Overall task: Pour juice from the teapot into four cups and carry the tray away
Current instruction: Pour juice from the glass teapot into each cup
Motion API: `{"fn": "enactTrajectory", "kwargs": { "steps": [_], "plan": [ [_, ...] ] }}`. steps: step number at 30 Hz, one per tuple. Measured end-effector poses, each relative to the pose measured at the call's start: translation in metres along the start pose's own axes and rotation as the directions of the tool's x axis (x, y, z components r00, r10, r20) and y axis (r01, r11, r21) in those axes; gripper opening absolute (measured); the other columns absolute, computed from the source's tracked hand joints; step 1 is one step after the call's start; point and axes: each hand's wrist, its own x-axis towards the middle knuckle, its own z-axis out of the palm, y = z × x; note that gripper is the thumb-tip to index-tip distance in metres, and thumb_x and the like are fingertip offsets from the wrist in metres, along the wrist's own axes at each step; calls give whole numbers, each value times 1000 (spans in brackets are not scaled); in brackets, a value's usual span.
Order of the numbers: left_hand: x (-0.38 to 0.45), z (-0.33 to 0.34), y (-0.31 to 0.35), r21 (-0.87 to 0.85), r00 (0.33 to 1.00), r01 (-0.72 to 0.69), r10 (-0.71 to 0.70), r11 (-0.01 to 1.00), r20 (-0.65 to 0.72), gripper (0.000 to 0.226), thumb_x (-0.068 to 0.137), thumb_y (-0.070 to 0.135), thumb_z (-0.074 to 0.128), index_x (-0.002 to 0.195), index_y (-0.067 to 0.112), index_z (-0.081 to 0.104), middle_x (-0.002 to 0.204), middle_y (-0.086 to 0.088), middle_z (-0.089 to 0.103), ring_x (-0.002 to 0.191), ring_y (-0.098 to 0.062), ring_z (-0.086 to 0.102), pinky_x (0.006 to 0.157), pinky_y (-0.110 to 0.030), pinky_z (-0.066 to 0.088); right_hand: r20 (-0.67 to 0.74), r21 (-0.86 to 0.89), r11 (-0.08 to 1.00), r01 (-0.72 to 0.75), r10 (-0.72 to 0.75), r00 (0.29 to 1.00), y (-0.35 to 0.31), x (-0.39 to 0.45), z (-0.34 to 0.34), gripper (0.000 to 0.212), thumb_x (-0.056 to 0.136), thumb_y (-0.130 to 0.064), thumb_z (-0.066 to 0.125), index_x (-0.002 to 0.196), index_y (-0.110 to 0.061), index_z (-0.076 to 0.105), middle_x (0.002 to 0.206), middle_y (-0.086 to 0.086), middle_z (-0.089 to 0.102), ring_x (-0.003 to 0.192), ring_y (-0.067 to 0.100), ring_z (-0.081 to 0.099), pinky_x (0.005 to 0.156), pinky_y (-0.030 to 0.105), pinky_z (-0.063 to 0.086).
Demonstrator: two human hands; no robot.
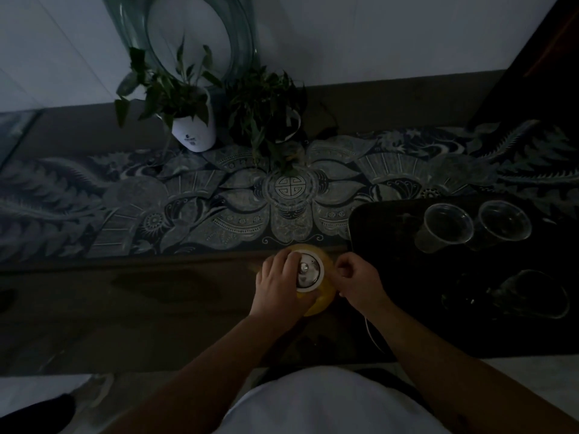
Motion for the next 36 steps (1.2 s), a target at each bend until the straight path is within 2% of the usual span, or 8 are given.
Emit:
{"fn": "enactTrajectory", "kwargs": {
  "steps": [3, 6, 12, 16, 19, 26, 31, 36],
  "plan": [
    [3, 0, -2, -9, 999, -9, 9, 1000, -31, 81, 65, 53, 77, 133, 21, 47, 138, -1, 47, 126, -24, 40, 103, -44, 39, 144, -79, 997, 6, 6, 990, -6, 8, -10, 28, 82, -22, 73, 62, -15, 56, 55, -3, 51, 46, 3, 46, 47, 23, 41],
    [5, -1, -1, -2, 999, -24, 24, 1000, -42, 78, 63, 53, 77, 129, 23, 50, 133, -2, 49, 121, -24, 42, 100, -42, 42, 213, -40, 999, -21, 29, 977, -9, 13, -16, 42, 83, -23, 72, 53, -17, 44, 51, -2, 38, 43, 5, 35, 46, 23, 32],
    [6, -2, -3, -22, 997, -68, 67, 997, -38, 73, 64, 48, 79, 127, 22, 53, 131, -2, 52, 117, -24, 44, 94, -27, 33, 205, 71, 995, -74, 59, 977, -4, 8, -13, 35, 84, -20, 71, 60, -6, 50, 60, 11, 41, 52, 18, 39, 48, 25, 34],
    [3, -4, 0, -57, 996, -85, 84, 995, -14, 69, 66, 41, 80, 127, 21, 54, 132, 1, 52, 118, -21, 41, 93, -27, 34, 181, 104, 989, -104, 84, 980, -2, 0, -12, 42, 85, -14, 69, 51, -14, 45, 50, 0, 41, 44, 7, 38, 45, 21, 33],
    [-1, -7, 2, -68, 993, -119, 117, 991, -31, 68, 65, 42, 80, 125, 21, 55, 128, 2, 53, 113, -20, 43, 92, -34, 43, 165, 120, 985, -121, 101, 981, -3, -7, -14, 43, 83, -13, 69, 50, -16, 44, 50, 0, 39, 46, 9, 35, 44, 22, 30],
    [4, -33, 31, -32, 980, -199, 198, 979, -34, 68, 66, 42, 78, 126, 22, 52, 131, 4, 51, 116, -20, 40, 93, -28, 35, 141, 191, 976, -102, 76, 987, -25, -22, -35, 36, 84, -8, 66, 55, -10, 44, 58, 11, 36, 46, 14, 32, 41, 22, 28],
    [6, -49, 56, -41, 969, -245, 242, 969, -54, 64, 68, 37, 80, 123, 19, 53, 128, 1, 52, 113, -17, 39, 91, -25, 28, 77, 205, 976, -71, 57, 995, -51, -30, -57, 57, 84, -10, 68, 40, -25, 35, 43, -9, 30, 40, 7, 28, 39, 20, 25],
    [15, -56, 86, -40, 955, -291, 287, 956, -74, 59, 67, 38, 80, 118, 18, 56, 118, 0, 56, 107, -22, 44, 84, -27, 30, 13, 219, 973, -72, 70, 997, -66, -39, -84, 51, 82, -16, 69, 46, -24, 33, 48, -3, 28, 46, 14, 26, 42, 26, 20]
  ]
}}
